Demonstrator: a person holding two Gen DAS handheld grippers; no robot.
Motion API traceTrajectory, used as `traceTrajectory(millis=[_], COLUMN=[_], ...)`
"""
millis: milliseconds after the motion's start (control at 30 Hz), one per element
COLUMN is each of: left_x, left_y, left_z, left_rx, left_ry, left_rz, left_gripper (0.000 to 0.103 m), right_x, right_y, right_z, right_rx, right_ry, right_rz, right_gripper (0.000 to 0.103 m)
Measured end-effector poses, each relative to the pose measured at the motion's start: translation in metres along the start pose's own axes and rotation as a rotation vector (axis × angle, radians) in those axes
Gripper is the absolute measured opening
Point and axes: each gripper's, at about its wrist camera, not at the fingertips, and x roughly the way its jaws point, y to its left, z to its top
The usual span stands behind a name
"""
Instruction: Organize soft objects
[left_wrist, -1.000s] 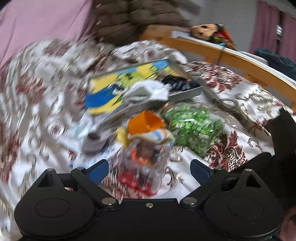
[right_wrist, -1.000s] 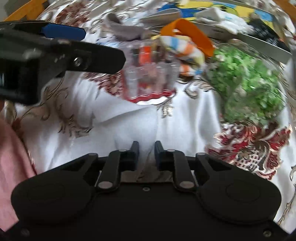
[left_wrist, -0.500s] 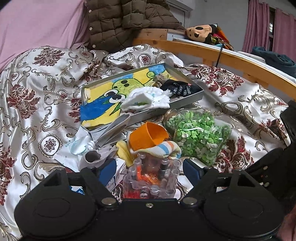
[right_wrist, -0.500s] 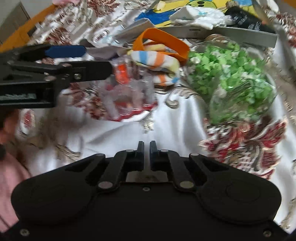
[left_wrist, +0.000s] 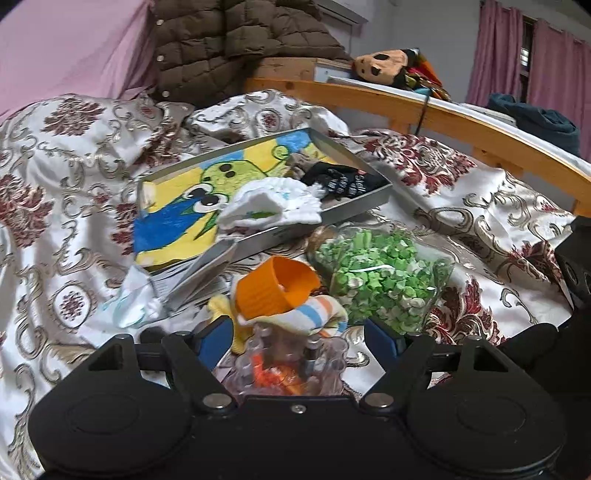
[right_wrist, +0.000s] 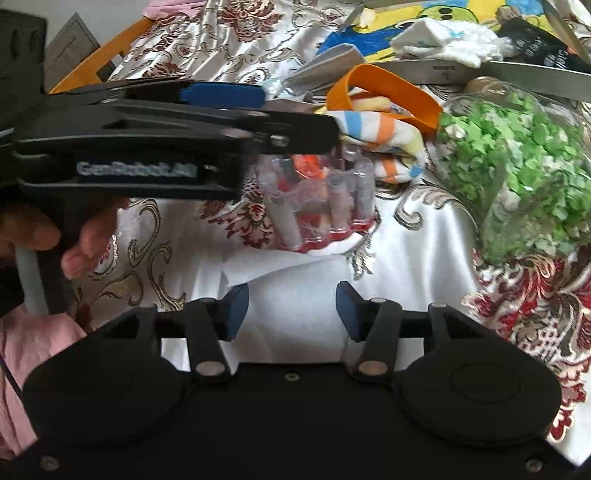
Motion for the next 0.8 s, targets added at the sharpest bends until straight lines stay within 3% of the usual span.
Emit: traceTrajectory(millis=[267, 400, 633, 800], left_x=[0.030, 0.041, 0.047, 0.047], left_y=[-0.003, 0.001, 0.006, 0.002], left_z=[0.004, 0.007, 0.009, 0.008], left_rx=[0.031, 0.016, -0.010, 0.023], left_ry=[0.056, 0.070, 0.067, 0.067], left_rz=[-0.025, -0.026, -0.045, -0.039], left_gripper=[0.068, 0.055, 0.038, 0.027], right_x=[0.025, 0.033, 0.048, 0.048], right_y=[0.017, 0.024, 0.027, 0.023], right_z=[0.002, 0.005, 0.007, 0.005], right_rx=[-0.044, -0.056, -0.049, -0.042], right_ry=[0.009, -0.018, -0.013, -0.013], right_rz=[-0.048, -0.073, -0.116, -0.115], right_gripper=[0.053, 0.052, 0.020, 0.009])
